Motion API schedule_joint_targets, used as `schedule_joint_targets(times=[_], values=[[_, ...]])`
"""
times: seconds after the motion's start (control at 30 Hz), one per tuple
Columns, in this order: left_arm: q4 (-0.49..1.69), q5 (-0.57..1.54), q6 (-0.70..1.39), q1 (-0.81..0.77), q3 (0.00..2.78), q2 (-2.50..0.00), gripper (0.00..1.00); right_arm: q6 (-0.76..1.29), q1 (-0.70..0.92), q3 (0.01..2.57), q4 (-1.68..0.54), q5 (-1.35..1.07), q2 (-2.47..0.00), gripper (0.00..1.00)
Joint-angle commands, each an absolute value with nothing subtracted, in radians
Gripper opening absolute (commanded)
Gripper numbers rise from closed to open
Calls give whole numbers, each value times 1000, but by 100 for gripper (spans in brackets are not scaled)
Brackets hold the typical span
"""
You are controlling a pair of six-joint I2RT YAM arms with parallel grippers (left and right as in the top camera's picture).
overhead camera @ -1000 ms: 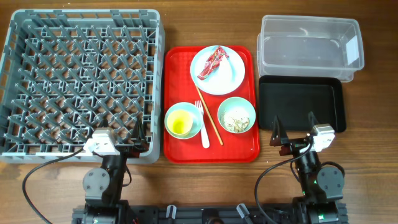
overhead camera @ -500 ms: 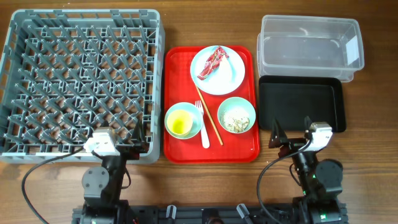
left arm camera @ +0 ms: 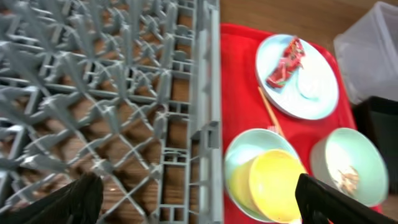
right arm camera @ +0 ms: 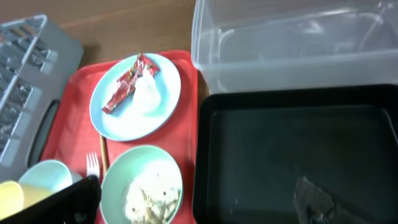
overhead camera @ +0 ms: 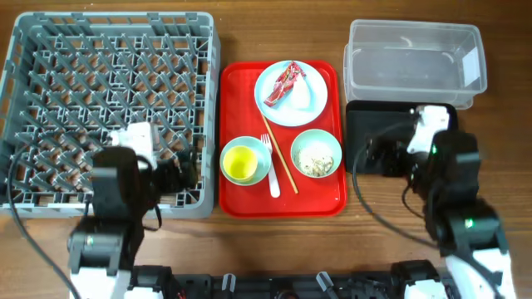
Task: Sort waste into correct bins and load items into the dishwasher rack
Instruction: 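Reach the right gripper to the white plate and grasp the tissue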
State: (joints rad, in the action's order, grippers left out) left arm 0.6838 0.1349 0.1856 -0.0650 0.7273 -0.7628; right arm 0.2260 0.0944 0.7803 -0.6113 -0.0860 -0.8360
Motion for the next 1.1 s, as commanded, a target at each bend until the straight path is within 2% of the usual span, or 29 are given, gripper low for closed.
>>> schedule_joint_targets(times=[0.0,0.33,0.5,0.8,1.07], values=[[701,210,191,-70,788,-821,100,212,90,840,-644,-145,-897,100],[737,205,195,-70,790,-831,100,185,90,872,-644,-225,-936,100],[846,31,197,-70,883,-894,100,182,95,1095,-790,-223,-1125,100],[878,28,194,-70,924,-957,100,76,275,1583,-860,-123,-1539,100],[877,28,194,-70,924,-957,100,177,372,1658,-760,-75,-1842,99]])
